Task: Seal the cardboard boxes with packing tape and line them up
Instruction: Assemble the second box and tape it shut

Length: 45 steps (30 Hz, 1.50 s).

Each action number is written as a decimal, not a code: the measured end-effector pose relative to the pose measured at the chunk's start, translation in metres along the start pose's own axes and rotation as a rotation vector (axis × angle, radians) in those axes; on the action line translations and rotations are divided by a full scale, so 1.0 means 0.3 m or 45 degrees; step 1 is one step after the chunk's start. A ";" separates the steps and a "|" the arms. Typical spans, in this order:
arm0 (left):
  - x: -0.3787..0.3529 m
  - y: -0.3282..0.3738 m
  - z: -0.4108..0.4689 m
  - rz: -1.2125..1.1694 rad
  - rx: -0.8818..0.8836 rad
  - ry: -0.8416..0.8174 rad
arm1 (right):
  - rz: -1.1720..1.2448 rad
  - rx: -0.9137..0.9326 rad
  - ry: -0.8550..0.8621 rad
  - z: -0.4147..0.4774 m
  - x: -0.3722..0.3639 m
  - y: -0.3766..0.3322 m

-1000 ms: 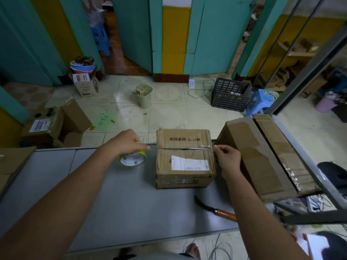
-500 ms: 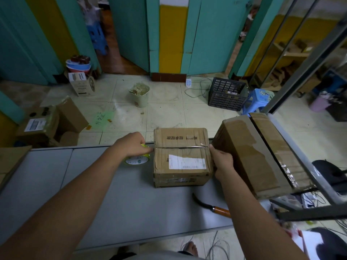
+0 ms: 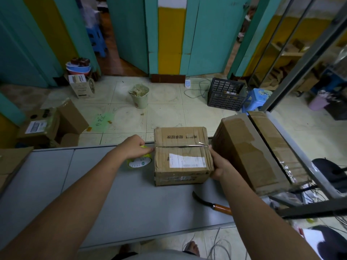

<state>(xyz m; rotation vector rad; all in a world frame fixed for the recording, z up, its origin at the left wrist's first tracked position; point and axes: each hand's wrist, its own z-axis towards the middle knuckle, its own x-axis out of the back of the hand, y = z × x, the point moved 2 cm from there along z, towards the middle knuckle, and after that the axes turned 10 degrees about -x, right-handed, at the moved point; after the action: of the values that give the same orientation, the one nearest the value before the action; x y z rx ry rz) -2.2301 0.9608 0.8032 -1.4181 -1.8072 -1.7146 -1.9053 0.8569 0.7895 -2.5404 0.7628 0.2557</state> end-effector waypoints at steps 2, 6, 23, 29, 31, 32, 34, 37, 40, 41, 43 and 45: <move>-0.001 0.003 -0.002 -0.008 0.006 0.007 | 0.014 0.006 0.050 -0.003 0.002 0.002; -0.003 0.005 0.001 -0.027 0.012 0.006 | -0.026 -0.004 0.107 -0.016 -0.007 0.003; -0.025 -0.041 -0.054 -0.125 0.068 0.098 | -2.312 1.365 0.584 -0.140 -0.305 0.220; -0.069 -0.030 -0.126 -0.205 0.031 0.120 | -2.523 1.414 0.313 -0.101 -0.194 0.085; -0.103 -0.014 -0.152 -0.250 0.077 0.111 | -2.597 1.430 0.195 -0.096 -0.179 0.029; -0.122 -0.009 -0.165 -0.289 0.097 0.106 | -2.630 1.422 0.123 -0.094 -0.176 0.003; -0.164 -0.009 -0.193 -0.386 0.135 0.121 | -2.690 1.388 -0.006 -0.080 -0.181 -0.037; -0.214 -0.004 -0.228 -0.510 0.173 0.233 | -2.746 1.347 -0.117 -0.047 -0.212 -0.088; -0.240 0.012 -0.245 -0.543 0.164 0.370 | -2.758 1.376 -0.146 -0.019 -0.236 -0.126; -0.246 0.019 -0.250 -0.558 0.160 0.389 | -2.768 1.392 -0.140 -0.010 -0.233 -0.128; -0.252 0.035 -0.261 -0.598 0.174 0.415 | -2.791 1.436 -0.097 0.005 -0.213 -0.115; -0.256 0.041 -0.276 -0.612 0.209 0.453 | -2.779 1.510 -0.030 0.019 -0.194 -0.092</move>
<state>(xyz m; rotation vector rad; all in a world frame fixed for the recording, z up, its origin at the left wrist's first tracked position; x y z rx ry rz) -2.2176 0.8517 0.7744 -0.5898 -2.1229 -1.8271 -1.9384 0.9074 0.8128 -0.9903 -1.5005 -0.6641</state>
